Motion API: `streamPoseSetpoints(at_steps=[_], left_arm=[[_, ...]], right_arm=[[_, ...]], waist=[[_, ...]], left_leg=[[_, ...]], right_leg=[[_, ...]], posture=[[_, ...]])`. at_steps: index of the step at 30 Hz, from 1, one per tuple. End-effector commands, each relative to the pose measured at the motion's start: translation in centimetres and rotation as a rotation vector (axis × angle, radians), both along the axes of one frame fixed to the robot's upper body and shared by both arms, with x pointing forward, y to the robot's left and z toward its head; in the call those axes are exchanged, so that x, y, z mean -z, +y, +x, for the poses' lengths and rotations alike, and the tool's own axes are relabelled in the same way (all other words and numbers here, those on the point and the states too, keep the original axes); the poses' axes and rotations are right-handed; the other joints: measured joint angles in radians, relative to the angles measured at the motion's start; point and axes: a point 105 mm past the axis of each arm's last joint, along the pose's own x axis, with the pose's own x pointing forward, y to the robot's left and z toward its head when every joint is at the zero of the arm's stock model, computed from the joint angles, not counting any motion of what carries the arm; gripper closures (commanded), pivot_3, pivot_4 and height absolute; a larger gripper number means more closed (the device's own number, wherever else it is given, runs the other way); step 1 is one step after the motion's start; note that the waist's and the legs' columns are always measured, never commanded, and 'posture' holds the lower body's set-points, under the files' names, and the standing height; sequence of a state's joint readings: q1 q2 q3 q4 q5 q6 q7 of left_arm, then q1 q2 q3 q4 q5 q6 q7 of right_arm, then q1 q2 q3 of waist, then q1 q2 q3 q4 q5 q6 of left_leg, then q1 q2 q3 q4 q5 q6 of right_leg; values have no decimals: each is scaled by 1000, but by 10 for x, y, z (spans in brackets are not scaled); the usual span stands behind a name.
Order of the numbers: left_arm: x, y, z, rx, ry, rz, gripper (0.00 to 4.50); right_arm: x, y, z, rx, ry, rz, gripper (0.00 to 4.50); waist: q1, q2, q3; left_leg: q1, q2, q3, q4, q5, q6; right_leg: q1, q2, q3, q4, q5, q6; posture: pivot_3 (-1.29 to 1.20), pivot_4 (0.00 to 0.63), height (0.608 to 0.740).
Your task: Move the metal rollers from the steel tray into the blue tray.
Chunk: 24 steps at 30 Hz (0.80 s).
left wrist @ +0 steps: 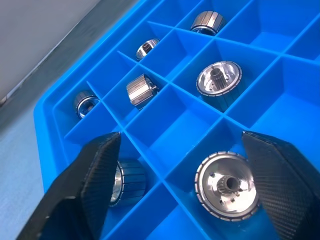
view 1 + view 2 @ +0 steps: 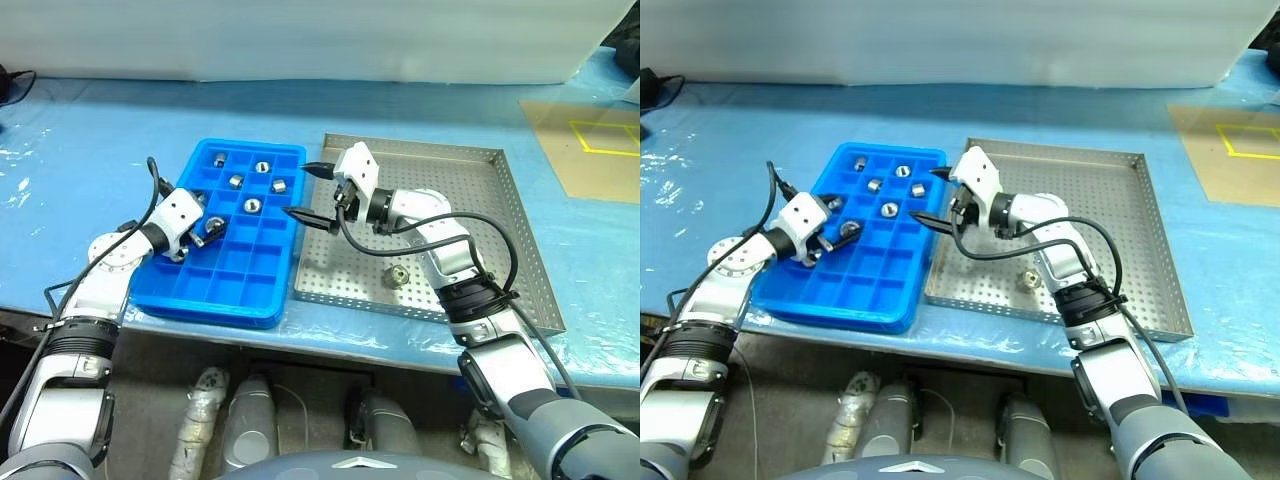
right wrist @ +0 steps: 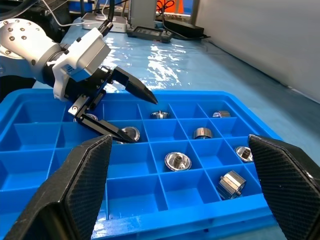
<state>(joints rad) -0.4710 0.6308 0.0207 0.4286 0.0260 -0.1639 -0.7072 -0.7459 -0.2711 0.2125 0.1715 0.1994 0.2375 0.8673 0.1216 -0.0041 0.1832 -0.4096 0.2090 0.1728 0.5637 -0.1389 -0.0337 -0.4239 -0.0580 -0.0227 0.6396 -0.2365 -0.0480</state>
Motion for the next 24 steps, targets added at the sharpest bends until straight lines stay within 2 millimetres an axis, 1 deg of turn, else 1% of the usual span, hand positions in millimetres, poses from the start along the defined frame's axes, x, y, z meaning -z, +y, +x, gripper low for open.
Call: streamPoseSetpoints(at_steps=[1,3,4,8,10,11,12,13,15,16,19,22,24], left_arm=[[-30,-10,7,38,-109,-12,508],[-43,-15,11,44,-152,-42,508],[-51,-21,13,64,-168,-64,508],[-78,-49,26,137,-202,-171,508],[-84,-65,38,157,-202,-241,508],[-84,-71,41,166,-198,-255,508],[-79,-80,47,176,-180,-251,508],[-76,-86,51,184,-166,-245,508],[-66,-102,59,202,-127,-237,508],[-60,-114,61,224,-105,-224,508],[-51,-145,62,293,-66,-202,508],[-48,-168,61,346,-43,-203,508],[-43,-195,58,380,-11,-201,508]], right_arm=[[-17,-2,-4,-1,-62,33,1],[-17,-3,-3,8,-64,34,1],[-18,-5,-2,17,-69,34,1],[-24,-18,2,74,-86,39,1],[-27,-27,5,122,-99,41,1],[-28,-31,6,138,-103,42,1],[-31,-38,7,169,-113,44,1],[-33,-43,7,189,-119,45,1],[-38,-59,7,253,-136,49,1],[-40,-70,5,292,-146,45,1],[-43,-95,-1,384,-163,28,1],[-43,-112,-9,450,-166,15,1],[-40,-129,-20,529,-161,9,1]], waist=[[2,0,0],[2,0,0],[2,0,0],[-1,0,0],[0,0,0],[-2,0,0],[-8,-1,0],[-14,-1,0],[-25,-1,0],[-31,-1,0],[-51,-1,0],[-78,-2,0],[-90,-2,0]], left_leg=[[0,0,0,0,0,0],[-1,0,0,0,0,0],[-1,0,0,0,0,0],[-1,0,0,2,0,0],[-1,-1,0,2,0,0],[-1,-1,0,3,0,0],[-1,-1,0,4,0,0],[-1,-1,0,4,0,0],[-1,-2,0,4,0,1],[-1,-2,0,4,0,1],[-2,-2,0,6,-2,4],[-2,-3,0,6,-3,6],[-3,-3,0,7,-4,7]], right_leg=[[0,0,0,0,0,0],[0,0,0,0,0,0],[0,0,0,0,0,0],[0,0,0,1,0,0],[0,0,0,1,0,0],[1,0,0,1,0,0],[1,0,1,1,0,0],[1,0,1,1,1,1],[1,0,1,1,2,4],[1,0,1,1,3,5],[1,0,2,1,4,6],[1,0,3,0,4,7],[1,1,3,0,4,7]], posture=[[48,150,740],[33,150,740],[33,150,740],[-30,150,740],[-56,150,740],[-56,150,740],[-135,150,740],[-135,150,740],[-214,150,740],[-256,150,740],[-344,150,740],[-430,150,740],[-500,150,740]])
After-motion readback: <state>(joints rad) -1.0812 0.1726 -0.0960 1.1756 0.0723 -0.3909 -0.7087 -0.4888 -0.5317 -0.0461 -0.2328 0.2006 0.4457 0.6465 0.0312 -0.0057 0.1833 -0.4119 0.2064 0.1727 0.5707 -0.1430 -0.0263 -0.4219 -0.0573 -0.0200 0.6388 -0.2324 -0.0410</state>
